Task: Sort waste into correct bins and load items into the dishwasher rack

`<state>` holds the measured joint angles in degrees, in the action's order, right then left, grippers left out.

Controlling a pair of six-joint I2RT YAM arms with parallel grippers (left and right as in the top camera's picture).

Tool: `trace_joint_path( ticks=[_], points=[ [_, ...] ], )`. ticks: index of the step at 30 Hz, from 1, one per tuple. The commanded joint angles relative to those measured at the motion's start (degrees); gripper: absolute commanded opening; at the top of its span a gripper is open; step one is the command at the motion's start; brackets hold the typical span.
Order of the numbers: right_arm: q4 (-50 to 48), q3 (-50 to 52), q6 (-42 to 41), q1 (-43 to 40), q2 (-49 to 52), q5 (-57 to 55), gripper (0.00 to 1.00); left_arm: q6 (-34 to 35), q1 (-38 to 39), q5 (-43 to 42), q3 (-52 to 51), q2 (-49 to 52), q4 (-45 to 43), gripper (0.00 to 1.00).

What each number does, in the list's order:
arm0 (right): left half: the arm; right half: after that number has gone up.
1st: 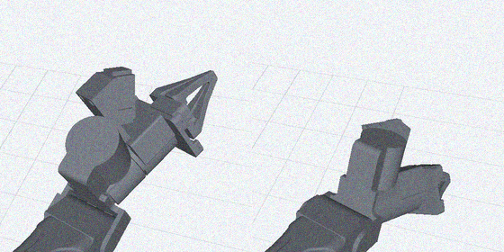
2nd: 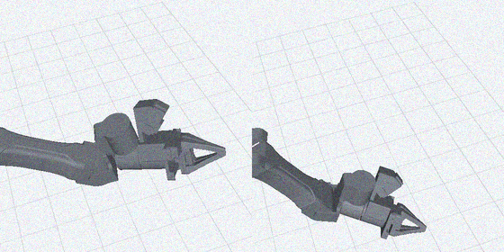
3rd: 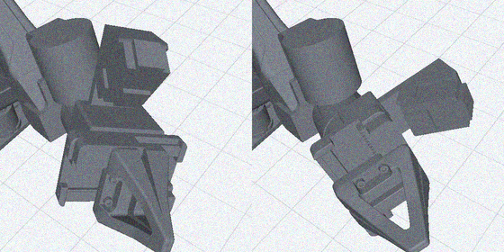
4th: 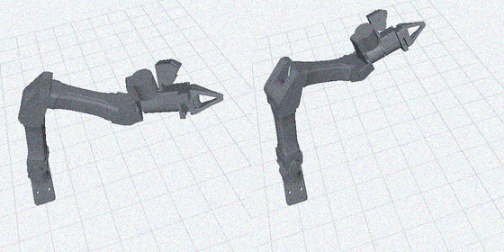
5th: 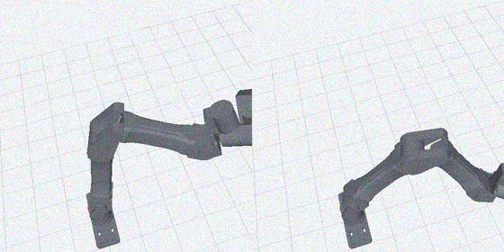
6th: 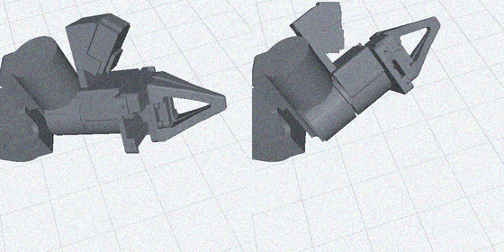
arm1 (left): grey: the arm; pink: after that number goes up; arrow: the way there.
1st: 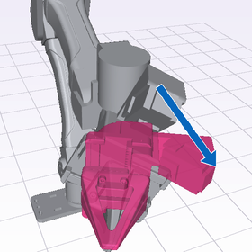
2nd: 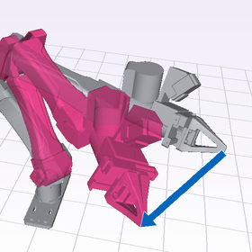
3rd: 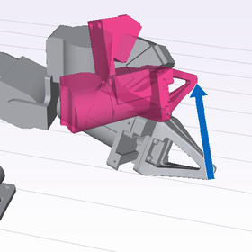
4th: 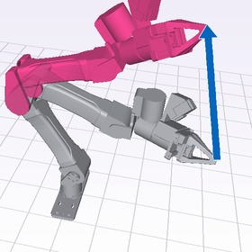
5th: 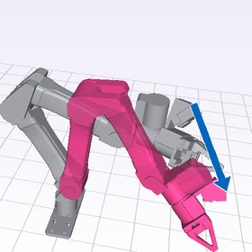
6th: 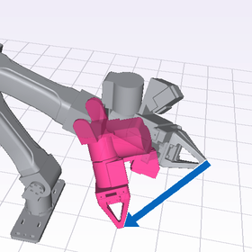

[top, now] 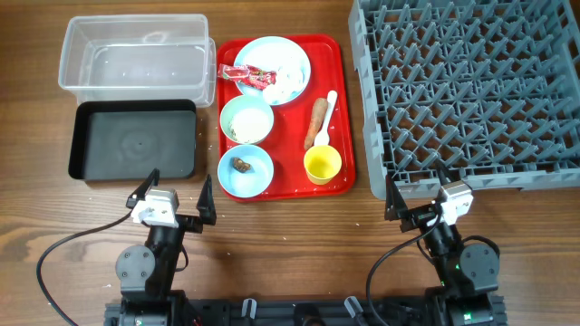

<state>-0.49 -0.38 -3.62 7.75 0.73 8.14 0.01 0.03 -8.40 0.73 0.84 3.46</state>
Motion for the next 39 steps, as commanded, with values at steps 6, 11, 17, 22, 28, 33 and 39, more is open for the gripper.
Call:
trace_joint_path(
  ticks=[6,11,17,22,28,33,39],
  points=[
    [-0.3,0.1,0.5,-0.3,-0.5,1.0,1.0,-0.9,0.1,0.6,-0.4,-0.7,0.2,1.0],
    [-0.3,0.1,0.4,-0.3,-0.5,1.0,1.0,-0.9,0.1,0.6,-0.4,-0.7,0.2,1.0],
    [-0.3,0.1,0.5,-0.3,-0.5,1.0,1.0,-0.9,0.1,0.6,-0.4,-0.7,0.2,1.0],
    [-0.3,0.1,0.4,-0.3,-0.5,1.0,1.0,-0.9,0.1,0.6,-0.4,-0.7,0.2,1.0],
    [-0.3,0.1,0.5,-0.3,-0.5,1.0,1.0,-0.9,0.1,0.6,-0.4,-0.7,0.2,1.0],
    [-0.9,0.1,0.4,-0.3,-0.5,-3.6,1.0,-0.9,0.1,0.6,-0.4,-0.7,0.2,1.0],
    [0.2,0.1,0.5,-0.3,-0.3,-3.2,1.0,-0.9,0.1,0.5,-0.4,-0.7,0.2,1.0]
  ],
)
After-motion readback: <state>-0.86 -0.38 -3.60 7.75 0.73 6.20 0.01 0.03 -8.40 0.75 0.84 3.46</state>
